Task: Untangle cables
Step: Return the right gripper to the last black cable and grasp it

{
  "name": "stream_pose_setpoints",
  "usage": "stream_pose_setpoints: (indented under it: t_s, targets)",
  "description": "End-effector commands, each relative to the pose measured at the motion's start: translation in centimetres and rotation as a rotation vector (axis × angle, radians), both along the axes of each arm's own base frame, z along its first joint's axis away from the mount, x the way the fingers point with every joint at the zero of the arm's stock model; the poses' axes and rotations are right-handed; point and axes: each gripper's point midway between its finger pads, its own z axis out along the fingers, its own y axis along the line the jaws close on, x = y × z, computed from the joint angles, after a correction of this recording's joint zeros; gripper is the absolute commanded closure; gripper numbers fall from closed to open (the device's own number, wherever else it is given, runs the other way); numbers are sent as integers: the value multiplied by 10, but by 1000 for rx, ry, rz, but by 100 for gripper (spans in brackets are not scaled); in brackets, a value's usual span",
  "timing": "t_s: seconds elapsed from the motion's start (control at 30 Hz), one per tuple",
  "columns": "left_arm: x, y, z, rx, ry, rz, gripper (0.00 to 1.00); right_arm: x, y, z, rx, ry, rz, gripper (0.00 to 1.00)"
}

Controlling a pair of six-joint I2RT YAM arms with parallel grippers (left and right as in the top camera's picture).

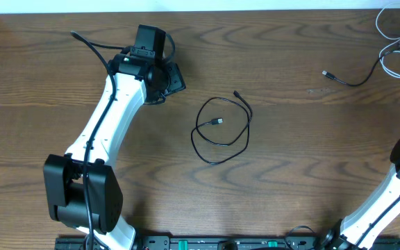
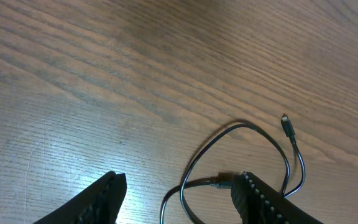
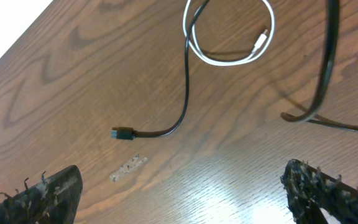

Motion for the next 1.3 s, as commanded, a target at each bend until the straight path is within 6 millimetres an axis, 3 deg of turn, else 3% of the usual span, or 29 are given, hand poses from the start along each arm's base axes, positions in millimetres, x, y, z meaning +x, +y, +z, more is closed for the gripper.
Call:
stream_pose_setpoints:
  t_s: [0.0,0.1,0.27,0.4,0.53,0.6,0.73,0.87,0.93,1.0,1.27]
  targets:
    - [-1,1,-7,14,18,0,41,8,24,13,50,-69,130,1]
    - [-1,1,-7,14,17,0,40,15,73,21,152,-137,351,1]
    - [-1,1,-7,10,15,4,40,9,142,4,192,-47,547,2]
    - [8,0,-3,-18,-11,50,41,3,203,-24,231,54,663,6]
    - [13,6,-1,-26,-24,74,41,-9,256,-55,273,144,750,17]
    - [14,10,-1,-25,-24,84,40,-17,283,-76,262,195,804,16]
    - [15,14,-2,-25,-23,94,41,-33,316,-116,173,313,820,15]
    - [12,15,-3,-22,-14,94,40,-45,354,-137,121,335,908,16]
    - [9,15,-4,-19,1,94,25,-48,370,-142,106,323,961,16]
    - [7,16,-6,-16,13,94,20,-53,384,-147,94,317,1016,17]
    - [6,16,-6,-15,16,94,16,-71,398,-177,1,362,1069,37]
